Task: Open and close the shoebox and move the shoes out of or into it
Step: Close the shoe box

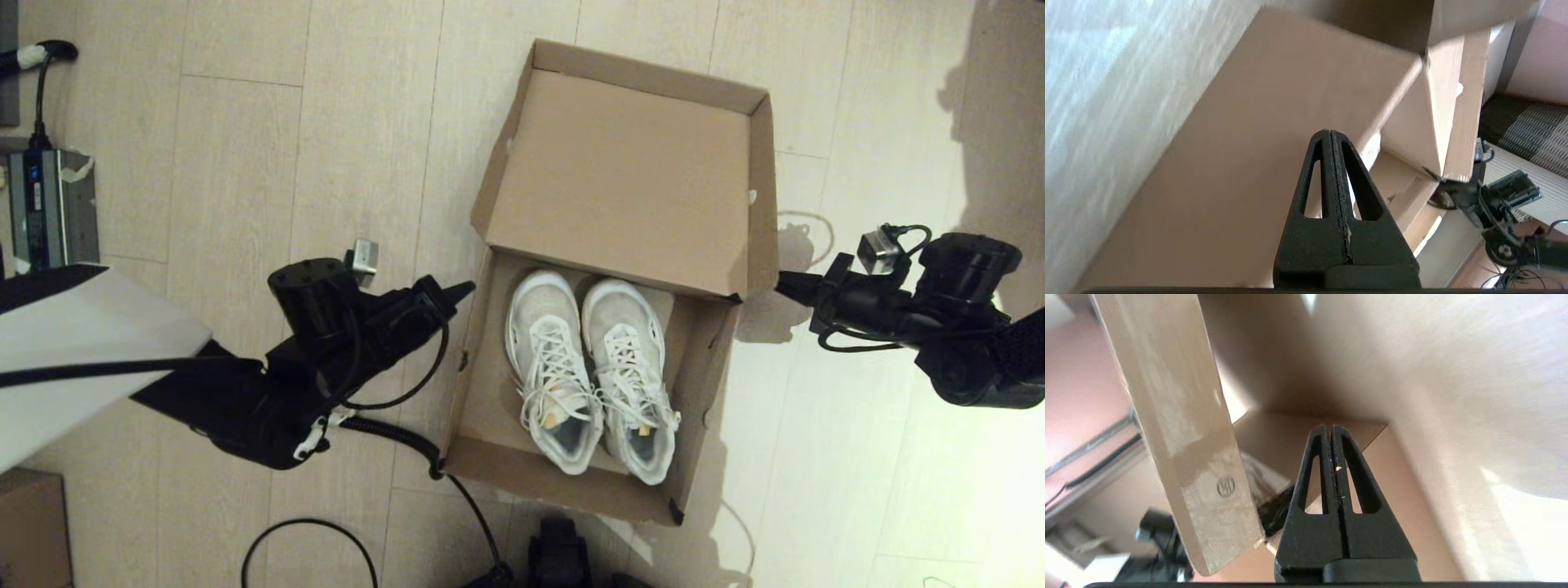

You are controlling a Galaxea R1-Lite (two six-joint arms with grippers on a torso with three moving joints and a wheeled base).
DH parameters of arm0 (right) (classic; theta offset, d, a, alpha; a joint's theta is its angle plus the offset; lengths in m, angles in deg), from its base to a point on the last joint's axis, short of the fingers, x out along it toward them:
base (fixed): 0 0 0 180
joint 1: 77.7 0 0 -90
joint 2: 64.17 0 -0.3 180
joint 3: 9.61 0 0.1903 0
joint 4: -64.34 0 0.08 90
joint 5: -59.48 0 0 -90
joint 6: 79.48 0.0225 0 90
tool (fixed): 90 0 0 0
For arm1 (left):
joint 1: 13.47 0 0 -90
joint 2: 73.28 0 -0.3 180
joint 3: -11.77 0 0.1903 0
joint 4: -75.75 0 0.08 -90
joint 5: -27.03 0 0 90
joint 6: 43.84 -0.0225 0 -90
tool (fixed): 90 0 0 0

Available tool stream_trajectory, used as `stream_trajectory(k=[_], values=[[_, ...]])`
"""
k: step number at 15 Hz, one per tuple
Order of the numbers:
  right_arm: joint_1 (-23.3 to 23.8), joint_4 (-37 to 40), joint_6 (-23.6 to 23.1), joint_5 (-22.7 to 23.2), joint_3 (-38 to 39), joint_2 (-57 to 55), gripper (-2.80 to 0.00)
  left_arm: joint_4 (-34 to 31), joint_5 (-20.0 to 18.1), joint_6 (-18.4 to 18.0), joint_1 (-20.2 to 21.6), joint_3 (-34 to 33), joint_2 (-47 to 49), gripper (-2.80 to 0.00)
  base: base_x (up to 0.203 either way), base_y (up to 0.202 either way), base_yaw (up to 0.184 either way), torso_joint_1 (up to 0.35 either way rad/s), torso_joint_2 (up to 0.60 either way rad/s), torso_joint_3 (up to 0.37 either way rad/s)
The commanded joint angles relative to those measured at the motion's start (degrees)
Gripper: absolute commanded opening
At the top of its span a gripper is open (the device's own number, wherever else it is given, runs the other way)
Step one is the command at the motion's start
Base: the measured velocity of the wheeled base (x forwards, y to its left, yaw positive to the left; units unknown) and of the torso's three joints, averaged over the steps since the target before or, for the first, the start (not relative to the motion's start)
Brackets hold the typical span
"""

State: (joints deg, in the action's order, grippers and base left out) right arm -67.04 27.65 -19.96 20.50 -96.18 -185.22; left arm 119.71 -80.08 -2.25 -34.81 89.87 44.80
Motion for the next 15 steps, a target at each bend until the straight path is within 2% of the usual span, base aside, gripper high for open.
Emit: stream_trajectory(k=[1, 3, 5, 8, 11, 13, 15], values=[[1.1, -0.4, 0.4, 0.3, -0.2, 0.1, -2.80, 1.0, 0.8, 0.2, -1.5, -2.2, -1.2, -2.80, 0.000, 0.000, 0.000, 0.000, 0.00, 0.000], [1.9, -0.3, 0.4, -0.2, -0.3, 0.4, -2.80, 2.5, 2.9, 0.2, -3.3, -3.0, -0.3, -2.80, 0.000, 0.000, 0.000, 0.000, 0.00, 0.000], [2.4, -0.3, 0.3, -0.5, -0.4, 0.8, -2.80, 2.6, 3.4, 0.2, -4.2, -3.4, -0.2, -2.80, 0.000, 0.000, 0.000, 0.000, 0.00, 0.000], [2.9, -0.3, 0.4, -0.9, -1.3, 0.8, -2.80, 2.6, 3.7, 0.2, -4.4, -5.2, -0.6, -2.80, 0.000, 0.000, 0.000, 0.000, 0.00, 0.000], [2.8, 0.1, 1.0, -3.6, -4.3, 0.1, -2.80, 2.7, 5.9, 0.1, -4.3, -6.1, -1.1, -2.80, 0.000, 0.000, 0.000, 0.000, 0.00, 0.000], [2.4, 0.3, 6.2, -3.7, -6.7, -0.7, -2.80, 2.6, 5.9, -0.1, -3.0, -3.8, -1.9, -2.80, 0.000, 0.000, 0.000, 0.000, 0.00, 0.000], [2.2, 0.3, 8.1, -3.8, -8.8, -1.8, -2.80, 1.5, 5.5, -0.3, -1.2, 1.9, -1.1, -2.80, 0.000, 0.000, 0.000, 0.000, 0.00, 0.000]])
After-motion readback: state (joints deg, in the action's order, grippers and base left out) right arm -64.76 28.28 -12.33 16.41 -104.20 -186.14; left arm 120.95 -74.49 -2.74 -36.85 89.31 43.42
